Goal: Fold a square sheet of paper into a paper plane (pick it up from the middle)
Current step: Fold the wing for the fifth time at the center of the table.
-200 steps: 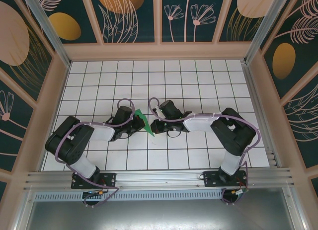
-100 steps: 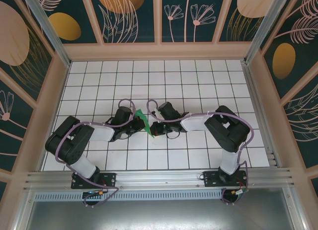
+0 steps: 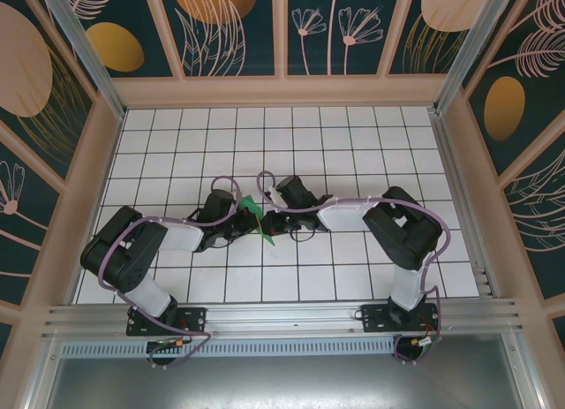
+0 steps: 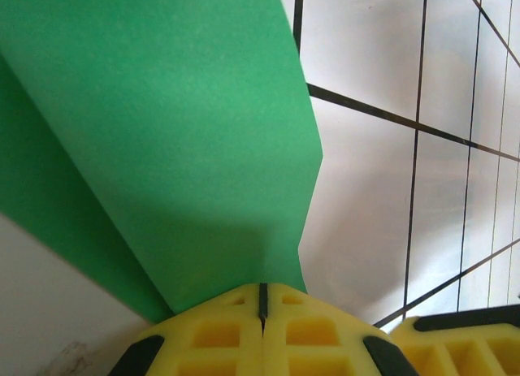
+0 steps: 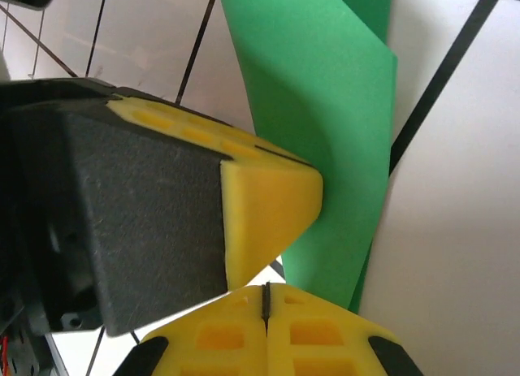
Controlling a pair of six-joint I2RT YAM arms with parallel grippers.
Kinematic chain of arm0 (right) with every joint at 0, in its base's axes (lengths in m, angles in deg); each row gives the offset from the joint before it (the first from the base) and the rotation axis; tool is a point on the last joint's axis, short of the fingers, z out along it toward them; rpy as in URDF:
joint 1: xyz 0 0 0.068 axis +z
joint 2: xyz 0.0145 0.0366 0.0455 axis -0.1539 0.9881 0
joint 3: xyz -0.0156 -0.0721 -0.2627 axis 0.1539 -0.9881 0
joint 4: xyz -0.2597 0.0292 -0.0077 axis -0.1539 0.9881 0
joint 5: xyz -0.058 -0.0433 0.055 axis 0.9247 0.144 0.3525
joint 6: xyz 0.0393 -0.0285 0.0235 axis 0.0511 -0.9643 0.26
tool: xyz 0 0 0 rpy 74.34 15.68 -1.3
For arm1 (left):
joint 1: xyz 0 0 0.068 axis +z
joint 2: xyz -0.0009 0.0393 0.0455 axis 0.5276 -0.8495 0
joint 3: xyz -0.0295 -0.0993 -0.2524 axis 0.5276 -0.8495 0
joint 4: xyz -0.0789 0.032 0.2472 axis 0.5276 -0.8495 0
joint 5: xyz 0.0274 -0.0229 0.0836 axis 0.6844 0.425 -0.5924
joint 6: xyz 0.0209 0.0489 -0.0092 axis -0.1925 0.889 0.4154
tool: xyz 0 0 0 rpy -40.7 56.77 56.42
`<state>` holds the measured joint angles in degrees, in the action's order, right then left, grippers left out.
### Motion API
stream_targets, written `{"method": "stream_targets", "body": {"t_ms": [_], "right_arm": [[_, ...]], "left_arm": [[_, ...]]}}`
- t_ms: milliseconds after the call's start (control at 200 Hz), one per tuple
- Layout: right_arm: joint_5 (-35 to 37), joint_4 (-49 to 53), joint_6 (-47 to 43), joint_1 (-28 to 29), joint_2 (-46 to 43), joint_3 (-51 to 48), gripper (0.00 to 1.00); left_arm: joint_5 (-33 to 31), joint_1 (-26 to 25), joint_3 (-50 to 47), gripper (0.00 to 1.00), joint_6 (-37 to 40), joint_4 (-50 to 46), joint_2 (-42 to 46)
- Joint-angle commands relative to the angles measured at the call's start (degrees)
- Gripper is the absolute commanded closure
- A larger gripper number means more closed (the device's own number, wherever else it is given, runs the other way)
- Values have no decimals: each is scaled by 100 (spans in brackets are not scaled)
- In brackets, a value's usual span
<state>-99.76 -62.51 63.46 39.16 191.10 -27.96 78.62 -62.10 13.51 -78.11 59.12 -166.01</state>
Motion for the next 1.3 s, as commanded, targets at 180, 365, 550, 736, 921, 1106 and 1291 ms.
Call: {"method": "stream_targets", "body": {"t_ms": [180, 365, 550, 736, 921, 1106, 1291], "right_arm": [[252, 468, -243, 59, 344, 19, 100], [374, 534, -325, 51, 248, -343, 100], [365, 577, -368, 51, 127, -567, 100], [309, 599, -385, 42, 109, -563, 100], [256, 598, -335, 42, 160, -495, 100], [223, 631, -313, 27, 254, -465, 100], [198, 669, -304, 19, 345, -465, 100]], "left_arm": [[196, -6, -3, 98, 93, -91, -14], [-273, 92, 309, 83, 213, -468, 455], [-432, 476, 396, 73, 207, -544, 857], [-383, 661, 384, 73, 377, -436, 1009], [297, 605, 62, 80, 384, 465, 860], [341, 339, -120, 85, 403, 627, 530], [466, 301, -221, 86, 369, 887, 143]]}}
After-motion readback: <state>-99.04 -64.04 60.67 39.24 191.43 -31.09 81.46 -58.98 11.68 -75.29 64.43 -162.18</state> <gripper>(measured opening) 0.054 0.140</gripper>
